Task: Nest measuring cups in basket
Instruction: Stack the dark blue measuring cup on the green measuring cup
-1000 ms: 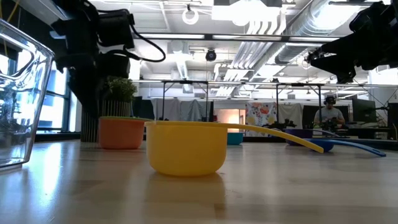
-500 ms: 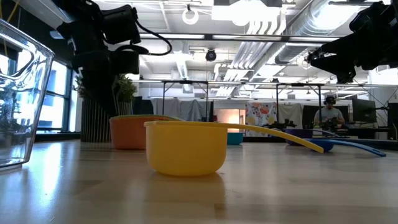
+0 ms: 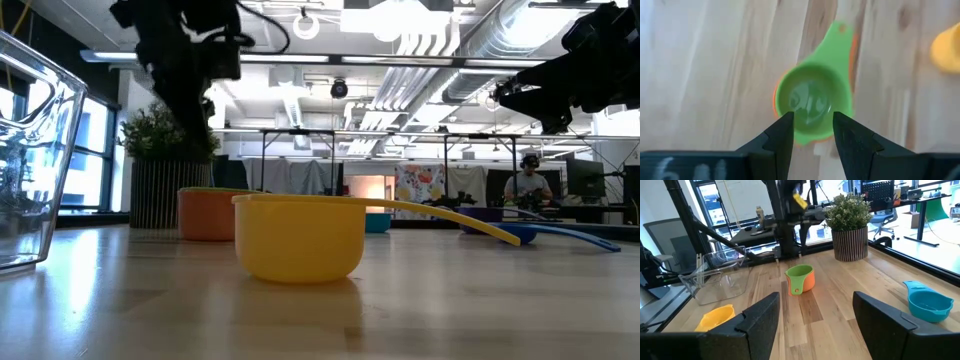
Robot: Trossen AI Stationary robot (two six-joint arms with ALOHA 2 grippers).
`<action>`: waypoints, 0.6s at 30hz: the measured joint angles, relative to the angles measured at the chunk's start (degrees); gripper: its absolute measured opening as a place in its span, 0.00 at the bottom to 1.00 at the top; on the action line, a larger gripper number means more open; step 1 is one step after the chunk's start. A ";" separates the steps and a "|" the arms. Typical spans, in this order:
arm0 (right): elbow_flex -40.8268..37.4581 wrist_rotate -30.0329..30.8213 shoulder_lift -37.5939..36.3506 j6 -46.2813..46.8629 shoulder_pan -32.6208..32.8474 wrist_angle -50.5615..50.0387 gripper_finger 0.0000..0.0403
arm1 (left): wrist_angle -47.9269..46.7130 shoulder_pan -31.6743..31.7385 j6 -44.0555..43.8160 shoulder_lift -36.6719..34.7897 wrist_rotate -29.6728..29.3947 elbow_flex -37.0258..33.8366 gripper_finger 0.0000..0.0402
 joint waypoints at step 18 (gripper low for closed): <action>0.01 0.01 0.00 0.00 0.00 0.00 0.60 | 1.41 0.07 -8.04 -0.02 0.28 10.87 0.32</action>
